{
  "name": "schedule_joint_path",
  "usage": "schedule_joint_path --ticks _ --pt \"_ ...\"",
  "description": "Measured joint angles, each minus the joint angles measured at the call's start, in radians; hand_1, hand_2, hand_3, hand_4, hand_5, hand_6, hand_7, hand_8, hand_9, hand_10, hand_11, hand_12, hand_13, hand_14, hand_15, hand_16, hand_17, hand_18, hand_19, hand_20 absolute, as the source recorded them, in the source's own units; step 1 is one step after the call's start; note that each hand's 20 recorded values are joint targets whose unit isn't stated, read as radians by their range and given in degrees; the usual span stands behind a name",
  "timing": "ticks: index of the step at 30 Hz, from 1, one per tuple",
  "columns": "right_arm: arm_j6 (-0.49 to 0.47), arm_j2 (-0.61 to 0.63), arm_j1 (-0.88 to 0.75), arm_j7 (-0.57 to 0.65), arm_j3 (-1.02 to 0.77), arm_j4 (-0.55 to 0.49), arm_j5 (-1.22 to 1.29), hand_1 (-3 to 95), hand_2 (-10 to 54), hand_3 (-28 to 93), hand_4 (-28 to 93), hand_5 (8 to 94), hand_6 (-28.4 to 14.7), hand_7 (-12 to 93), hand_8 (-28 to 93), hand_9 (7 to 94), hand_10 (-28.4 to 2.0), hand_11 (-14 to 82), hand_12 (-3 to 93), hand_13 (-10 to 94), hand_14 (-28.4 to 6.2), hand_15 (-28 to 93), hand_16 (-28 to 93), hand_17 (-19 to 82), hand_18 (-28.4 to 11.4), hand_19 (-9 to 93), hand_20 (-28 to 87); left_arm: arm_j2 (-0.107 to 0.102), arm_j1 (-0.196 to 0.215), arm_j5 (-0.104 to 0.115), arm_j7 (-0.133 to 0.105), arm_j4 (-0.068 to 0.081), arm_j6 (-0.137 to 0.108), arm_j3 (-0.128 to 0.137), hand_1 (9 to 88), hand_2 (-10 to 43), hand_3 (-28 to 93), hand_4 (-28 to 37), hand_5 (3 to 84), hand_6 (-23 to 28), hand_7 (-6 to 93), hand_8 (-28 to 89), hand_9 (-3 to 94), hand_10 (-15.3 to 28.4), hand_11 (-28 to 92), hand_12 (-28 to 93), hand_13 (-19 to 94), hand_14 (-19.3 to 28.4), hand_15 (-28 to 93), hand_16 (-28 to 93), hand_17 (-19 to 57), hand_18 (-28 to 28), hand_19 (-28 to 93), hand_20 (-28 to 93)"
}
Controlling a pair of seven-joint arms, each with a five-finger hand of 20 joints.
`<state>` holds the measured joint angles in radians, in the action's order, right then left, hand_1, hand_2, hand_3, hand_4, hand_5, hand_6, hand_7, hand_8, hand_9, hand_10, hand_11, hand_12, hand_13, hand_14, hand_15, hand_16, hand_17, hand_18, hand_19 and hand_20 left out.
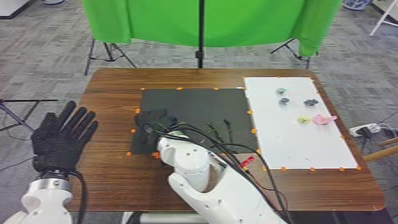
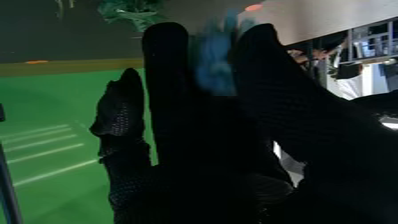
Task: Arrange flowers
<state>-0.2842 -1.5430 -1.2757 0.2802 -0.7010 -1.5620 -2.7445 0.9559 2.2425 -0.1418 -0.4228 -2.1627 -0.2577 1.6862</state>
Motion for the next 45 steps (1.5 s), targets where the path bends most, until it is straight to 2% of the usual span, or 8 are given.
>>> schedule_joint_path --ticks 2,9,16,24,29,35,40,45 --pt "-0.003 0.001 0.0 0.005 0.0 -0.006 0.007 46.6 -9.5 87 -28 53.5 -4.4 13 -11 56.4 -15.7 16.3 17.7 57 -12.0 56 28 30 -23.3 84 45 0.0 0.0 0.0 0.001 0.001 0.0 0.0 27.4 3.9 78 -28.3 42.1 7.9 7.7 -8 36.7 13.7 13 9 30 13.2 14 -1 -4.3 13.9 32 13" --pt "-0.008 0.007 0.0 0.017 0.001 -0.028 0.03 43.6 -9.5 86 -28 52.1 -4.0 13 -11 55.3 -15.7 15.6 17.6 56 -12.3 57 25 30 -23.4 84 45 0.003 -0.01 0.0 0.005 0.009 0.0 -0.004 27.9 3.0 79 -28.3 41.6 7.9 6.8 -8 35.3 13.6 12 8 28 12.3 12 -2 -3.2 12.8 29 14" --pt "-0.015 0.056 -0.025 0.083 -0.032 -0.145 0.173 42.1 -9.5 86 -28 50.6 -5.8 11 -11 52.1 -17.6 13.2 17.0 54 -14.4 55 22 29 -24.1 83 44 0.024 -0.005 0.0 0.006 0.009 0.003 0.007 26.2 7.0 76 -28.3 41.2 8.2 7.1 -8 35.9 13.4 15 9 30 12.2 14 0 -3.6 13.5 30 16" --pt "0.001 0.173 -0.11 0.208 -0.27 -0.33 0.245 42.8 -9.5 85 -28 50.4 -7.4 8 -9 49.8 -19.5 11.5 16.7 50 -16.0 54 21 28 -24.8 83 43 0.052 0.044 0.0 -0.008 -0.005 0.014 0.03 25.5 7.7 76 -28.3 41.4 8.0 8.4 -8 36.8 13.3 15 10 31 12.5 16 0 -4.2 14.1 32 15" --pt "0.022 0.303 -0.157 0.286 -0.45 -0.354 0.267 42.7 -9.5 85 -28 50.3 -7.4 8 -9 48.9 -19.3 10.8 16.5 48 -16.3 55 21 27 -24.5 83 43 0.057 0.055 0.0 -0.018 -0.013 0.018 0.039 25.5 7.8 76 -28.3 41.6 7.8 8.7 -8 37.1 13.3 15 10 32 12.7 16 -1 -4.3 14.2 32 15" --pt "0.035 0.454 -0.296 0.363 -0.673 -0.402 0.279 41.3 -9.5 86 -28 50.0 -7.2 8 -9 45.3 -19.8 10.0 16.5 38 -18.0 50 17 23 -24.4 81 43 0.059 0.06 -0.001 -0.022 -0.02 0.022 0.05 25.3 7.9 76 -28.3 41.6 7.7 8.9 -8 37.3 13.3 15 10 32 12.8 16 -1 -4.4 14.3 32 15" --pt "0.051 0.482 -0.403 0.403 -0.794 -0.411 0.272 42.1 -9.5 86 -28 49.8 -6.8 8 -9 44.8 -18.6 9.5 15.9 39 -17.3 46 16 22 -24.2 81 43 0.06 0.066 -0.001 -0.022 -0.021 0.022 0.056 25.3 7.9 76 -28.3 41.7 7.8 9.0 -8 37.4 13.3 15 10 32 12.9 17 -1 -4.5 14.3 33 14" --pt "0.049 0.475 -0.433 0.409 -0.8 -0.365 0.275 44.0 -9.5 86 -28 49.5 -5.3 9 -10 44.7 -15.9 8.9 15.3 43 -15.5 46 17 23 -23.9 81 43 0.06 0.067 -0.001 -0.021 -0.021 0.022 0.056 25.2 8.0 76 -28.3 41.7 7.7 9.1 -8 37.5 13.3 15 11 32 12.9 17 -1 -4.5 14.3 33 14"
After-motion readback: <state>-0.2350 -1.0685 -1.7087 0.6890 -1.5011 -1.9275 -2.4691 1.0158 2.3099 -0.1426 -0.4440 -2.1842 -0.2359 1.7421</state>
